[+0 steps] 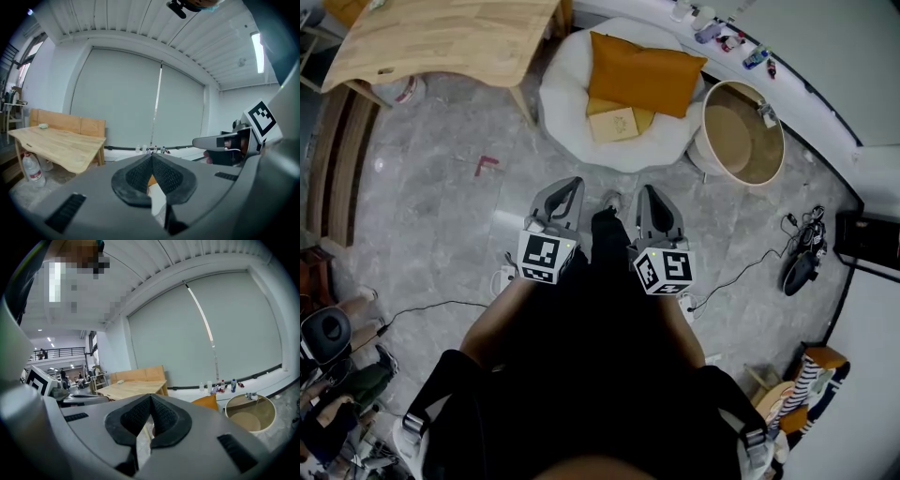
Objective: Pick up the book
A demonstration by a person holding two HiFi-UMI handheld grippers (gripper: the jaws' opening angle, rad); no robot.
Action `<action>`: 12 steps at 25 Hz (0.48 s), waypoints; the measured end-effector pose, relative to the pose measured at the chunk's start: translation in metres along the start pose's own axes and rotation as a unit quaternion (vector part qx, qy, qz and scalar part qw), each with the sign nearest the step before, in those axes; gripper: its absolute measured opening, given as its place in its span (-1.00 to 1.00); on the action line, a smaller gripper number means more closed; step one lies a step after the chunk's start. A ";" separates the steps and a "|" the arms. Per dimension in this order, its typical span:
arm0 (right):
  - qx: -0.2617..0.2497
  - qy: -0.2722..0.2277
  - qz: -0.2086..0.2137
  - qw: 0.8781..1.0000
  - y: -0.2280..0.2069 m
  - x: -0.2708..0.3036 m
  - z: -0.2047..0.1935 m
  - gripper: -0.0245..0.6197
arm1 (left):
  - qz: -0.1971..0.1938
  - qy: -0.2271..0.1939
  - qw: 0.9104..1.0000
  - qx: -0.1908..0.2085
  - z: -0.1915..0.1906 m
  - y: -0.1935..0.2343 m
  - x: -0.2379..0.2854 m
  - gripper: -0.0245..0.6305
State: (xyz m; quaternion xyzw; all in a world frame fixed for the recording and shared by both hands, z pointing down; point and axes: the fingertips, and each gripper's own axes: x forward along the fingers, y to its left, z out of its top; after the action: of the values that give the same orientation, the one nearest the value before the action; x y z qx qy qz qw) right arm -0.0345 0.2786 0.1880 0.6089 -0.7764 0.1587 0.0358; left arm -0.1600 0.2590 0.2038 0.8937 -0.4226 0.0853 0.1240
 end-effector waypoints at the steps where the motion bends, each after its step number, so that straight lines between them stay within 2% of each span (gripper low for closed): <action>1: 0.003 0.001 0.000 1.000 -0.004 0.005 -0.001 -0.91 | 0.002 0.002 1.000 0.000 0.000 0.001 0.005 -0.91; 6: 0.017 0.004 0.002 1.000 -0.029 0.030 0.006 -0.91 | 0.001 0.003 1.000 -0.001 0.011 -0.002 0.034 -0.91; 12: 0.033 0.001 0.012 0.999 -0.073 0.066 0.022 -0.91 | 0.013 0.009 1.000 0.004 0.023 0.000 0.093 -0.91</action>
State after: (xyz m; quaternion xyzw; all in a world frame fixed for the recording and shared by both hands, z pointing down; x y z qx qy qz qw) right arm 0.0218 0.1950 0.1982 0.6005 -0.7777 0.1852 0.0146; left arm -0.1000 0.1841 0.2057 0.8878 -0.4327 0.0969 0.1233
